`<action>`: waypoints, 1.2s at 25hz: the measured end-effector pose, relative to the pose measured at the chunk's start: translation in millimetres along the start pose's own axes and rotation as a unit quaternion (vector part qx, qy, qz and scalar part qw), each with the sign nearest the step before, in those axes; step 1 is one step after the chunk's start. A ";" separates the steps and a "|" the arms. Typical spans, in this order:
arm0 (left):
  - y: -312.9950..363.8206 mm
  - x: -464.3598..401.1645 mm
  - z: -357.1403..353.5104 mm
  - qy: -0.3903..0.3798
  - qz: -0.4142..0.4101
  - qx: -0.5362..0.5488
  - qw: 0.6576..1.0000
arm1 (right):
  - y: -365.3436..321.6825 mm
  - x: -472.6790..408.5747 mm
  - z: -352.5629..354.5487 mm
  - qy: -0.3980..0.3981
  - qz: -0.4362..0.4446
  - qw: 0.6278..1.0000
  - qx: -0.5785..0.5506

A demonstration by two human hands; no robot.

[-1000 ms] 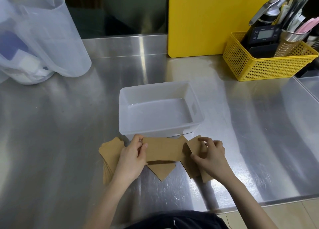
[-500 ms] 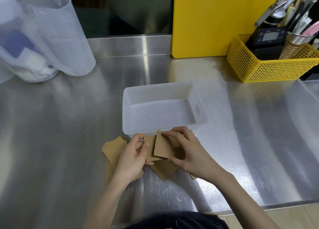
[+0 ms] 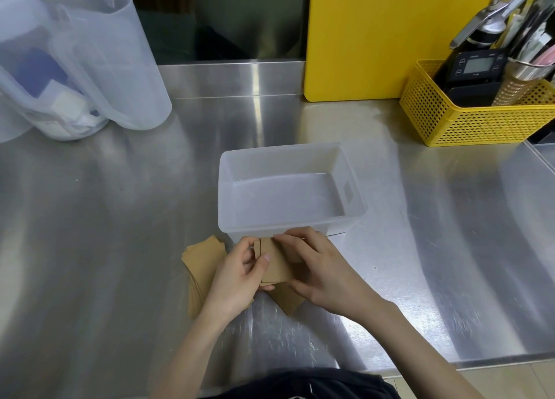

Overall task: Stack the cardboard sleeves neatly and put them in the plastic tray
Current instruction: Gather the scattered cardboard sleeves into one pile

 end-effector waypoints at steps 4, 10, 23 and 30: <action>-0.2 -0.3 7.8 0.019 -0.002 0.002 1.000 | 18.1 4.7 10.8 0.004 -0.063 0.997 -0.050; 0.7 0.4 20.8 0.034 -0.006 -0.005 0.999 | 86.9 18.1 26.1 0.095 -0.257 0.960 -0.058; 7.3 1.7 28.5 0.062 -0.008 -0.004 0.998 | 107.3 28.2 -7.9 0.027 -0.380 0.916 0.129; 7.2 2.4 36.5 0.073 -0.009 -0.020 0.997 | 106.2 35.7 6.4 0.006 -0.350 0.936 0.017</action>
Point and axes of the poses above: each hand's wrist, its own x-axis away from the middle knuckle, its own z-axis out of the back of the hand, y = z × x, the point moved 9 cm from there along -x, towards the middle knuckle, and after that the axes turned 15 degrees about -z, right-handed, at the moved point
